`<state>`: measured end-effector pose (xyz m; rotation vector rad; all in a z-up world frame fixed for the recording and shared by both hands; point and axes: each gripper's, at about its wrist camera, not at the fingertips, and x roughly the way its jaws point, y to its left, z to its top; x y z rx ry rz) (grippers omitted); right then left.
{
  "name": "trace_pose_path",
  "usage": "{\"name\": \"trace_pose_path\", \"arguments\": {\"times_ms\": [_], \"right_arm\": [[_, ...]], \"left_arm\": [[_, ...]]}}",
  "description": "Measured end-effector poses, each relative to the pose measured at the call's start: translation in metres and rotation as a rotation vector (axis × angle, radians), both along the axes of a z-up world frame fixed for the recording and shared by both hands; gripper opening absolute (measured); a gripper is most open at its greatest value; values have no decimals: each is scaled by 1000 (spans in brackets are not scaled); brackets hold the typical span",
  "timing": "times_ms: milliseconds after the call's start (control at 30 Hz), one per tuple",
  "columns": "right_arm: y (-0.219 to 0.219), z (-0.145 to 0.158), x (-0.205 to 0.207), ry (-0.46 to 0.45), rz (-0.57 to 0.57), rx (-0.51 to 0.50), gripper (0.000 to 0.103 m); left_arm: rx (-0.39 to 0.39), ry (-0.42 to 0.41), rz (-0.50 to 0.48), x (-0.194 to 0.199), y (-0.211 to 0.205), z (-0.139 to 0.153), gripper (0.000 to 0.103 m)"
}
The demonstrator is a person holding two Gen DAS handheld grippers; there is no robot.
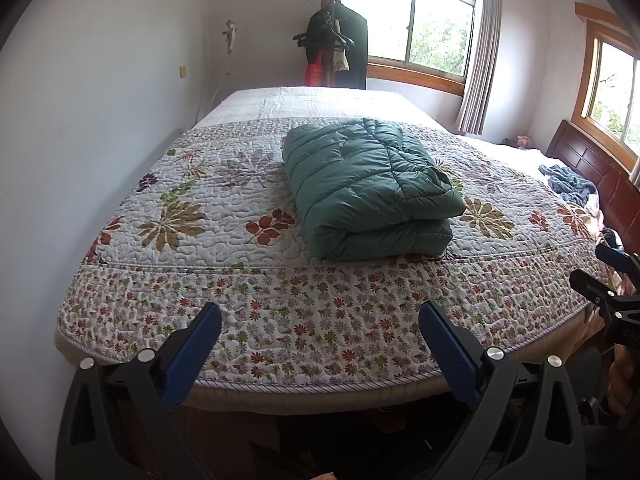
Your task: Fold large clothes
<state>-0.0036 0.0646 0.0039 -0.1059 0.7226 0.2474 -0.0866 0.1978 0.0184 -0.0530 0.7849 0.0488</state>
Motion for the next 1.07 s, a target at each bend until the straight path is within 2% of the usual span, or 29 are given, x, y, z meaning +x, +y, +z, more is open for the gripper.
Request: {"name": "trace_pose_path", "arguments": {"times_ms": [1067], "right_arm": [[4,-5,8,15,19,-7,100]], "left_arm": [[-6,10,-9,7,0,-6,99]]}}
